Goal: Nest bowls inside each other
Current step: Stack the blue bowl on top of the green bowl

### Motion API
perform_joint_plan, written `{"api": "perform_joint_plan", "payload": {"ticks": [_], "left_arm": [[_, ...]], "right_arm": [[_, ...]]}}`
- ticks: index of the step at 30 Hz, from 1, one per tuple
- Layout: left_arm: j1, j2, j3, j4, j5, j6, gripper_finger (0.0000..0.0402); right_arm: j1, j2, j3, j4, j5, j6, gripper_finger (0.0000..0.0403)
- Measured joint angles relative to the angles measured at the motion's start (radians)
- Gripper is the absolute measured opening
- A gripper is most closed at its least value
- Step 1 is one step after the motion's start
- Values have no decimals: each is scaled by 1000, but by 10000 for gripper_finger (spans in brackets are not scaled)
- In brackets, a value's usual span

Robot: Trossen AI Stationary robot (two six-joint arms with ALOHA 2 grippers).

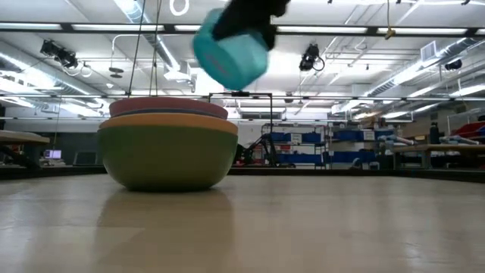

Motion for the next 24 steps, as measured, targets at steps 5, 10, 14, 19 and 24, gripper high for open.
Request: {"api": "perform_joint_plan", "payload": {"ticks": [5,10,14,19,24], "left_arm": [[1,0,0,-1,-3,4,202],[1,0,0,-2,-6,4,202],[1,0,0,-1,-6,4,202],[1,0,0,-2,-5,4,202],[1,0,0,1,-5,4,202]], "right_arm": [[-11,115,83,6,-19,-49,0],[-20,221,177,2,-54,-81,9],[-20,263,220,-37,-78,-83,46],[-23,257,224,-57,-67,-57,97],[-22,225,225,-46,-66,-56,126]]}}
